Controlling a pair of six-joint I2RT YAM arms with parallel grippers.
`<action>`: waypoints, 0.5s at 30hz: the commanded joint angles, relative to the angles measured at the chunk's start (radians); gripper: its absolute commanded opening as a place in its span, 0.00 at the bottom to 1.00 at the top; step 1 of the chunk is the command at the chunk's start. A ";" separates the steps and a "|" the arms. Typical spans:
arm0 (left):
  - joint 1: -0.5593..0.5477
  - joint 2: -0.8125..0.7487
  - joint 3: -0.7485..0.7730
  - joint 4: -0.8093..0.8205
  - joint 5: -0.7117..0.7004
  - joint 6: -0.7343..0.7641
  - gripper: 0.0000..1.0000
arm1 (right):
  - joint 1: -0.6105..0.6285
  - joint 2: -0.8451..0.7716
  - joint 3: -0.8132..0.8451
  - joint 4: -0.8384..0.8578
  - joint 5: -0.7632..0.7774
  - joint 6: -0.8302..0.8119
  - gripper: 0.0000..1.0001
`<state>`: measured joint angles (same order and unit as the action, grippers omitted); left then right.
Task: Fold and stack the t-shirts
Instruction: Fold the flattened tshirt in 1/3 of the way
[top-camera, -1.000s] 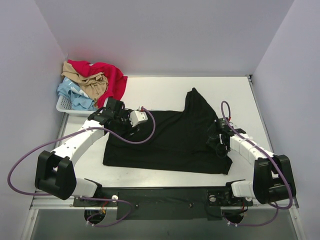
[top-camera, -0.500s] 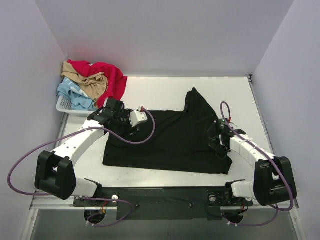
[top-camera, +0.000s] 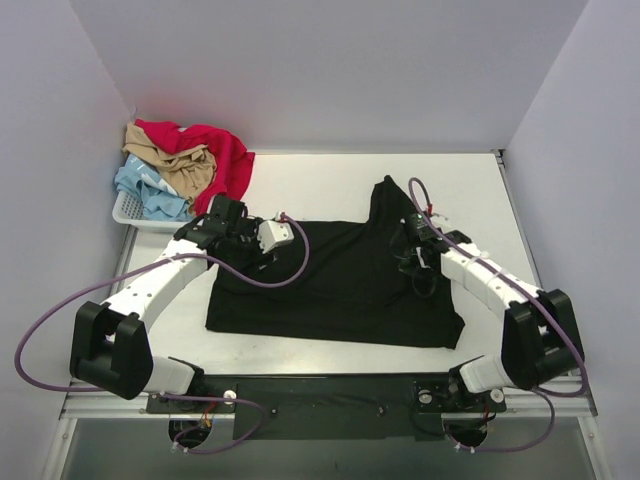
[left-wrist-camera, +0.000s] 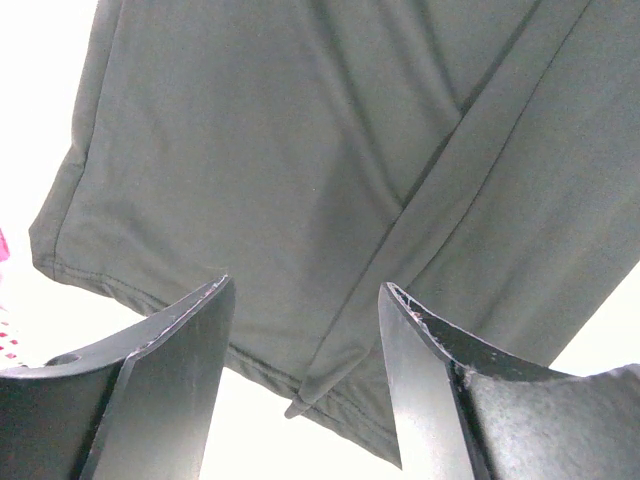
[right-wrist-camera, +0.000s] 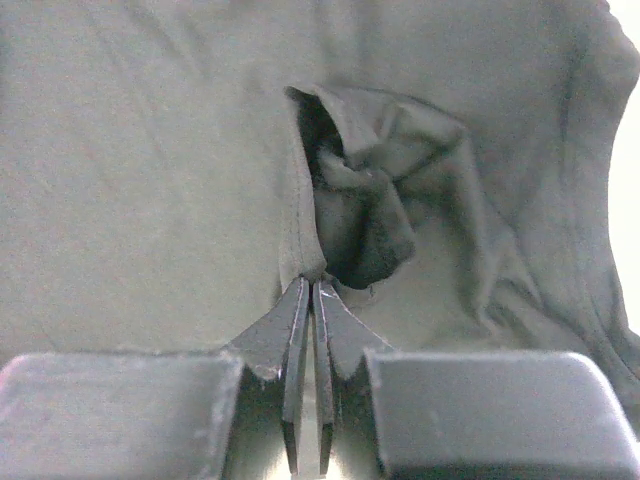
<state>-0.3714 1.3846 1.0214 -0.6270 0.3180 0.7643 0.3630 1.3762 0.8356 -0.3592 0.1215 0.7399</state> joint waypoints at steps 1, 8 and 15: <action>0.014 -0.006 0.016 0.032 0.020 0.004 0.69 | 0.047 0.119 0.117 -0.035 0.033 -0.051 0.00; 0.029 -0.007 0.011 0.036 0.020 0.006 0.69 | 0.120 0.319 0.284 -0.035 -0.026 -0.106 0.00; 0.035 0.010 0.006 0.044 0.029 0.007 0.69 | 0.157 0.425 0.404 -0.034 -0.069 -0.154 0.00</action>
<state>-0.3428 1.3861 1.0214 -0.6235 0.3180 0.7666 0.5087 1.7687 1.1652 -0.3630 0.0860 0.6273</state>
